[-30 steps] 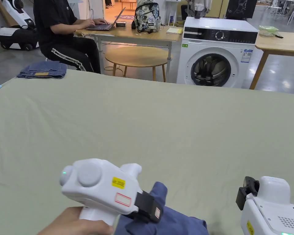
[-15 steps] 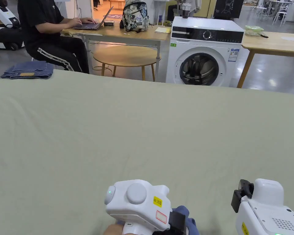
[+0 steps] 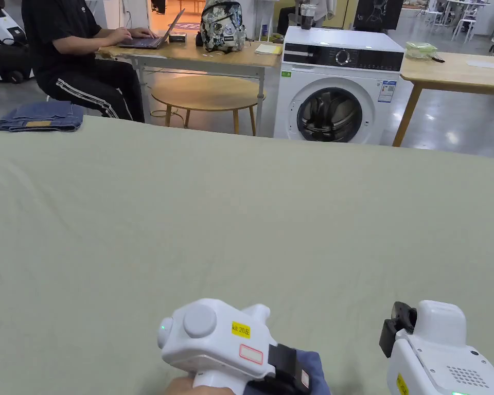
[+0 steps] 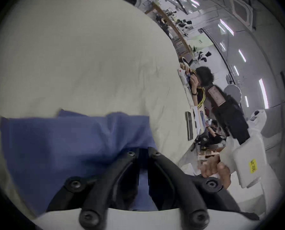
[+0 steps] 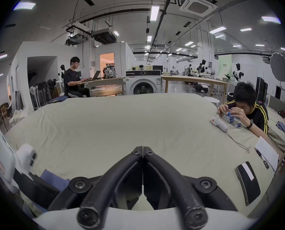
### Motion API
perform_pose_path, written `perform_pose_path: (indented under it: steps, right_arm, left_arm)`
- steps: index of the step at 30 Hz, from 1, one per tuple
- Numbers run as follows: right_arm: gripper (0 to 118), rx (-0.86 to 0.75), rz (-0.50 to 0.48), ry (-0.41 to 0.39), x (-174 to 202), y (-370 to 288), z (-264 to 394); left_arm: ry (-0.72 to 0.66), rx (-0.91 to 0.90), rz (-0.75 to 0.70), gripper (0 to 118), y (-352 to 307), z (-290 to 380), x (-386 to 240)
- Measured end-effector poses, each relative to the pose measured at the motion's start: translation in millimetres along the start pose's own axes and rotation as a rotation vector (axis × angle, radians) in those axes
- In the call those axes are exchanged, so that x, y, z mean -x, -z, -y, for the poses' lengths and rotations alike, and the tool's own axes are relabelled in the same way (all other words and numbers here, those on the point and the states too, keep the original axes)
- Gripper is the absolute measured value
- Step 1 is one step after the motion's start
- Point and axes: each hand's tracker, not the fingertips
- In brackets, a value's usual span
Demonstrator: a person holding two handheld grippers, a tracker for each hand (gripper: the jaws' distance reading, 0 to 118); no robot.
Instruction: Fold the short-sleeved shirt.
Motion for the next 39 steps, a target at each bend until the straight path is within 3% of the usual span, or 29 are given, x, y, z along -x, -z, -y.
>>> perform_pose_path:
  steps: [6, 11, 15, 19, 25, 32, 39]
  right_arm:
    - [0, 0.006, 0.003, 0.002, -2, 1, 1]
    - [0, -0.003, 0.004, -0.002, -4, -1, -1]
    - [0, -0.009, 0.002, -0.004, -3, 1, -4]
    - [0, -0.029, -0.001, -0.004, 3, 4, -11]
    - [0, -0.081, -0.010, 0.002, 17, 7, -26]
    - [0, -0.179, -0.014, -0.006, 31, 4, -45]
    - [0, -0.248, 0.002, -0.040, 39, -1, -53]
  left_arm:
    - [-0.016, 0.039, -0.052, 0, 46, 14, 13]
    - [-0.017, 0.013, -0.041, 0, 35, 17, 12]
    - [0.122, -0.072, -0.074, 0, -2, 11, -3]
    - [0.193, -0.303, -0.078, 0, -59, 4, -10]
    - [0.421, -0.702, -0.402, 0, -125, 13, -22]
    - [0.542, -1.132, -0.740, 0, -157, 31, -27]
    - [0.551, -1.264, -0.812, 0, -169, 33, -26]
